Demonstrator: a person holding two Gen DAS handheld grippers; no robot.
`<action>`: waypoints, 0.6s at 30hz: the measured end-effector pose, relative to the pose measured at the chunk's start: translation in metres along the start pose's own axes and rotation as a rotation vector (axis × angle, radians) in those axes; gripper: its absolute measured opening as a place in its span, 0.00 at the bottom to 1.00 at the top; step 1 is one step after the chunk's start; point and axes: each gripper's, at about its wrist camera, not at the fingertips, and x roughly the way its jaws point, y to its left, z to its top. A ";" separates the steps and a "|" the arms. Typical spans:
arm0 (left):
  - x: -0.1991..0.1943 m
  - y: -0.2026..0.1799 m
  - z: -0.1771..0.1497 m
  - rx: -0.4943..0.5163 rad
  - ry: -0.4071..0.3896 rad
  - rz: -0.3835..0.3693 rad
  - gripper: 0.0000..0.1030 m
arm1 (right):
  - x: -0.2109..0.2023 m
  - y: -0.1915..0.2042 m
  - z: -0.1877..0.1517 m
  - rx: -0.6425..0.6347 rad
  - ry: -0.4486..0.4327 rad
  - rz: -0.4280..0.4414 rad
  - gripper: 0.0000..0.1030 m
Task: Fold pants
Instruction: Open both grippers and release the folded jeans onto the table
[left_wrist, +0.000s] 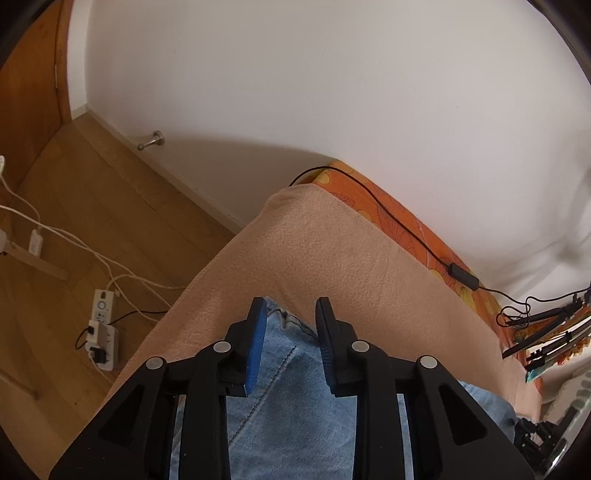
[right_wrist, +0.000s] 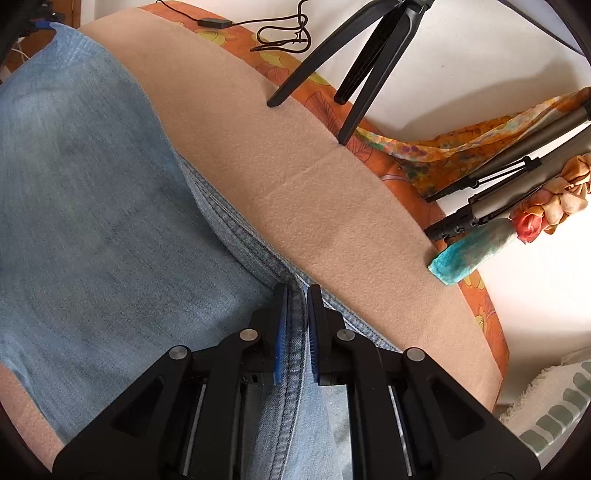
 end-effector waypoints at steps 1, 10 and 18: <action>-0.009 0.005 0.000 0.001 -0.007 -0.001 0.28 | 0.002 -0.001 0.000 0.000 -0.008 -0.009 0.22; -0.084 0.060 -0.028 -0.044 -0.052 -0.011 0.36 | -0.037 -0.009 -0.002 0.083 -0.116 -0.015 0.57; -0.094 0.086 -0.099 -0.091 0.042 -0.045 0.36 | -0.113 0.031 -0.028 0.090 -0.273 0.151 0.57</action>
